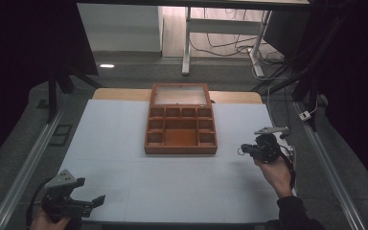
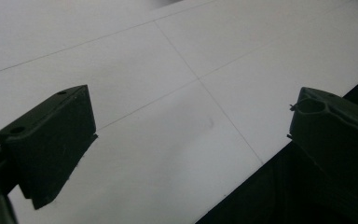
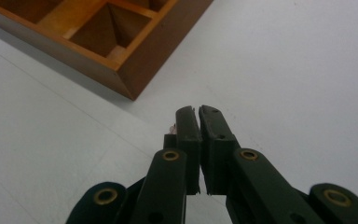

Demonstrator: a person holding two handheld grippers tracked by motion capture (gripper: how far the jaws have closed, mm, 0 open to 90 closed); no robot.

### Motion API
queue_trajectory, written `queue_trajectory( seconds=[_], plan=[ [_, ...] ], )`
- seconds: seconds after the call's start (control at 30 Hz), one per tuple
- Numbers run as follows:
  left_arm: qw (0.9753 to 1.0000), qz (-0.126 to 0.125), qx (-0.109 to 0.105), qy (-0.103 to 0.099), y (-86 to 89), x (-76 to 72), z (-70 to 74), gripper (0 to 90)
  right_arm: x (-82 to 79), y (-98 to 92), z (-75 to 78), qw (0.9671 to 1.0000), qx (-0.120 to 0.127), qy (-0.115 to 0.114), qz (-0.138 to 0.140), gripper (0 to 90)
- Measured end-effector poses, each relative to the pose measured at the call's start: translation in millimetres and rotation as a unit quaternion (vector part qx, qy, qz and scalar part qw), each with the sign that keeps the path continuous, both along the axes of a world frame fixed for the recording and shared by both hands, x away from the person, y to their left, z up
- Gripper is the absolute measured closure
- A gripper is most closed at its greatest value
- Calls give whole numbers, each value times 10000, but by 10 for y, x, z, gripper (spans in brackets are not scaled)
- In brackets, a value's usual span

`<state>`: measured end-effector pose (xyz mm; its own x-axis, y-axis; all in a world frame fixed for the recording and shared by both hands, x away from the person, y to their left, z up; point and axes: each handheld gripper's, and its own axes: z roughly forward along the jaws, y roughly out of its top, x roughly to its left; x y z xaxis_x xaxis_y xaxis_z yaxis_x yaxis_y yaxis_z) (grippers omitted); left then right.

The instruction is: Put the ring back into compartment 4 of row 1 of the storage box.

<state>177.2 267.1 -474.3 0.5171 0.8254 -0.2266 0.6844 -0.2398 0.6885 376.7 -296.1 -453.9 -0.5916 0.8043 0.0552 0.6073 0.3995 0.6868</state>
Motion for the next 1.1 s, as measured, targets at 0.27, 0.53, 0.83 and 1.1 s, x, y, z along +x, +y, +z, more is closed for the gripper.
queue_trajectory(
  seconds=[0.27,0.53,0.83,1.1],
  plan=[
    [10000,17,-4,23,2,5,-1,5,24,72,89,9997,217,-119,69,865],
    [10000,30,-19,21,6,6,-1,3,79,145,144,9992,321,-205,108,865],
    [9998,130,-42,-123,27,-1,7,4,186,273,214,9985,419,-315,184,865],
    [9998,114,-22,-141,20,-1,6,4,290,428,220,9982,370,-362,288,865]
  ],
)
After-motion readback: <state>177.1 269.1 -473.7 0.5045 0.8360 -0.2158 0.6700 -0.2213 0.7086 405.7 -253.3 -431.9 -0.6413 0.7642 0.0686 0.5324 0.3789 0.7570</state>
